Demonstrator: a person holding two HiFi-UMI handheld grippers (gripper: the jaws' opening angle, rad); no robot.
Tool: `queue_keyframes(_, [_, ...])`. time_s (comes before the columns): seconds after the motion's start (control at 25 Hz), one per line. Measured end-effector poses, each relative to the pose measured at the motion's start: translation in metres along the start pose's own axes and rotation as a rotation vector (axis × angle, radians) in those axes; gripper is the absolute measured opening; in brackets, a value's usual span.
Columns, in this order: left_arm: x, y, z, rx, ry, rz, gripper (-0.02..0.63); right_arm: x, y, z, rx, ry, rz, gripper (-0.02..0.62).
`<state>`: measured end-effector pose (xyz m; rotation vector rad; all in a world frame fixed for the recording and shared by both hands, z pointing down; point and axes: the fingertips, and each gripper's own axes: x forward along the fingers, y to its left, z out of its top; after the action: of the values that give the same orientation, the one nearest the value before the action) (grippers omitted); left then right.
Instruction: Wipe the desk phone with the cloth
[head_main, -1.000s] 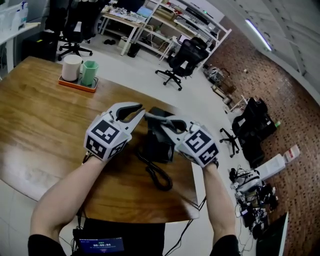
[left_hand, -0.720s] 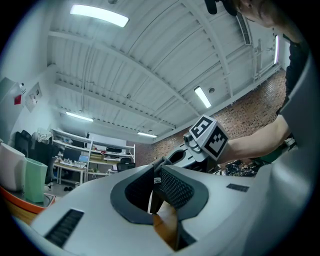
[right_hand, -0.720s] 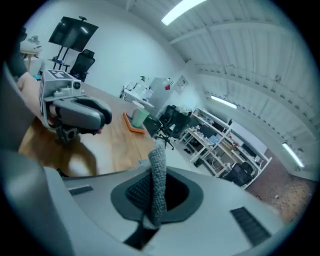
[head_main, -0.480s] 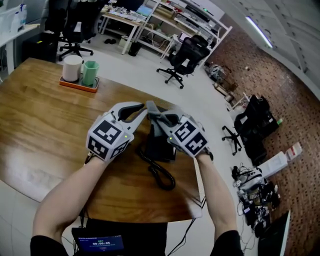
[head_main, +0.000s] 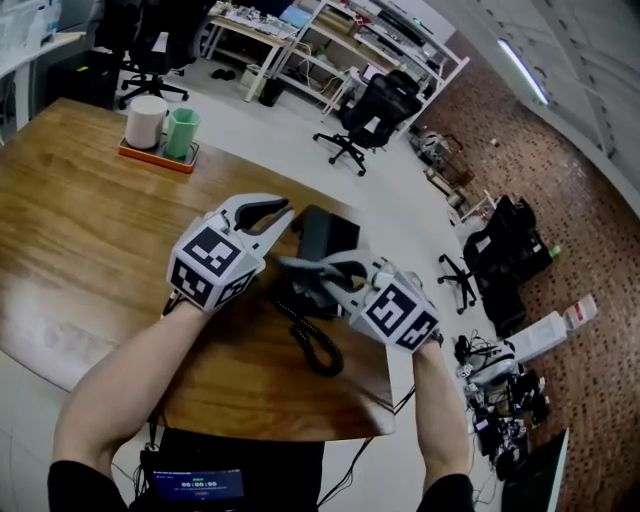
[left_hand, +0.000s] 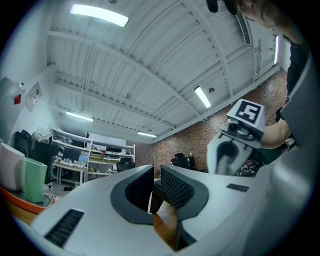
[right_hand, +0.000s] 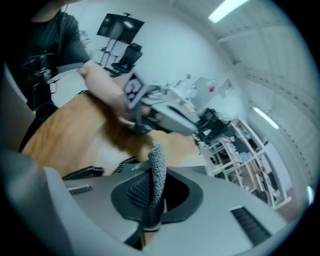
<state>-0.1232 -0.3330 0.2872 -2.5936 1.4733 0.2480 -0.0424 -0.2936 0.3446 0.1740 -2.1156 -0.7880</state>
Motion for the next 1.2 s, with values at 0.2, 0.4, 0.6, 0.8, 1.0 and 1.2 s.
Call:
queue_keyframes(0.2, [-0.001,-0.004,-0.001,-0.003,-0.005,-0.003,0.034,0.009,-0.11,-0.023,0.22,0.005,-0.342,0.026])
queue_keyframes(0.4, [0.001,-0.008,0.001,-0.006,-0.006,-0.007,0.034,0.039,-0.128,-0.042,0.217,0.073,-0.351,0.026])
queue_keyframes(0.6, [0.0,-0.008,0.001,-0.003,-0.005,-0.009,0.034,0.034,-0.091,-0.039,0.133,0.109,-0.24,0.025])
queue_keyframes(0.8, [-0.002,-0.005,0.001,-0.003,-0.001,-0.009,0.034,0.017,0.001,-0.026,-0.02,0.103,-0.041,0.025])
queue_keyframes(1.0, [-0.004,-0.001,0.0,-0.004,-0.003,-0.009,0.034,-0.001,0.081,-0.02,-0.199,0.134,0.204,0.026])
queue_keyframes(1.2, [-0.005,-0.001,-0.003,-0.003,-0.001,-0.011,0.034,-0.008,-0.011,-0.018,0.004,0.05,-0.079,0.026])
